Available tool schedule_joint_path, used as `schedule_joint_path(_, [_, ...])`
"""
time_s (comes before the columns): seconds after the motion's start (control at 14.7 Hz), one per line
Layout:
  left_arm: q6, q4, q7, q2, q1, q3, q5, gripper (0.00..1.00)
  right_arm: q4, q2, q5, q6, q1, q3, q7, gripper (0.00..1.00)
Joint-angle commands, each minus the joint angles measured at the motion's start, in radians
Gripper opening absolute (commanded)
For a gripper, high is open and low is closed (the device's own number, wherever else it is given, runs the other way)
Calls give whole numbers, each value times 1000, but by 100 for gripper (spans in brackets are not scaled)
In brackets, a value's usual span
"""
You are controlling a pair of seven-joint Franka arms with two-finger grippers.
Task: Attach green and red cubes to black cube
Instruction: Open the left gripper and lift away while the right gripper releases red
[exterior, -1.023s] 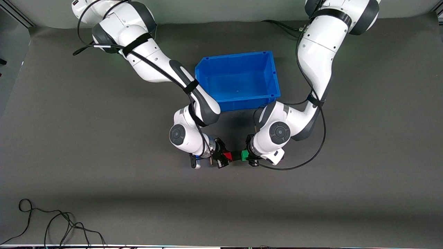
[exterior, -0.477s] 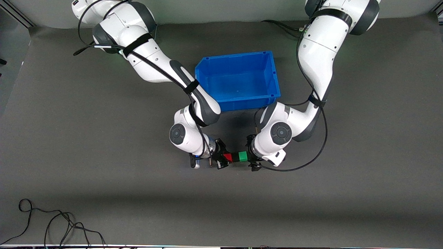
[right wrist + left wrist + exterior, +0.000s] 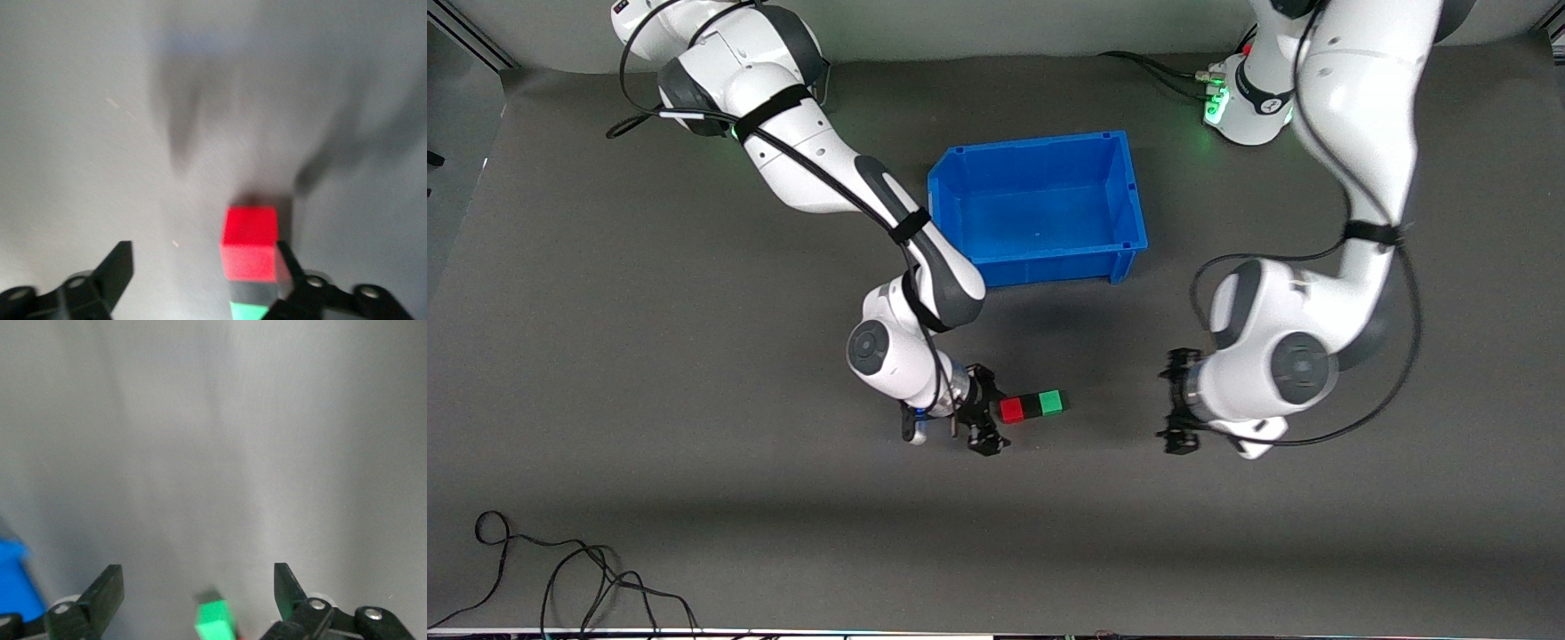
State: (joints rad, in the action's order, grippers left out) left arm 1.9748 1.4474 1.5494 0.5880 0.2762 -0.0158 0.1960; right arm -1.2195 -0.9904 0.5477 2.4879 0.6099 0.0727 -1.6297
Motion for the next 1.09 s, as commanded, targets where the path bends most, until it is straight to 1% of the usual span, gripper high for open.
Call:
schedule_joint_path(0.0, [-75,100,-295,-123,-105,-7,-13,100,-18,87,-127,-163,-9,56,23,100])
schedule_joint_path(0.07, [-108,103,-416,-140,-135,-6,-18,100,-18,122,-153,-234,-10,85,68,100])
schedule_joint_path(0.2, [-151,105,-666,-169,-179,0,-62,100,-23,195,-157,-389,-9,160,202,100])
schedule_joint_path(0.34, [-169,129,-880,-221,-228,0,-98,100,-49,283,-156,-528,-9,235,353,100])
schedule_joint_path(0.48, [-262,128,-1117,-260,-293,2,-101,100,-83,372,-158,-640,-6,317,529,100])
schedule_joint_path(0.55, [-289,130,-1202,-287,-317,2,-104,100,-104,418,-161,-685,-2,359,624,100])
schedule_joint_path(0.61, [-295,139,-1279,-316,-334,2,-115,100,-129,458,-181,-716,2,402,719,100])
schedule_joint_path(0.68, [-303,142,-1358,-341,-336,2,-134,100,-146,498,-213,-737,4,429,807,100])
schedule_joint_path(0.82, [-286,140,-1472,-384,-336,2,-145,100,-176,579,-308,-779,2,449,899,100])
schedule_joint_path(0.95, [-245,136,-1569,-424,-344,2,-165,100,-251,694,-414,-784,-4,441,959,100])
schedule_joint_path(1.02, [-251,134,-1577,-442,-342,4,-182,100,-291,755,-470,-782,-9,434,996,100])
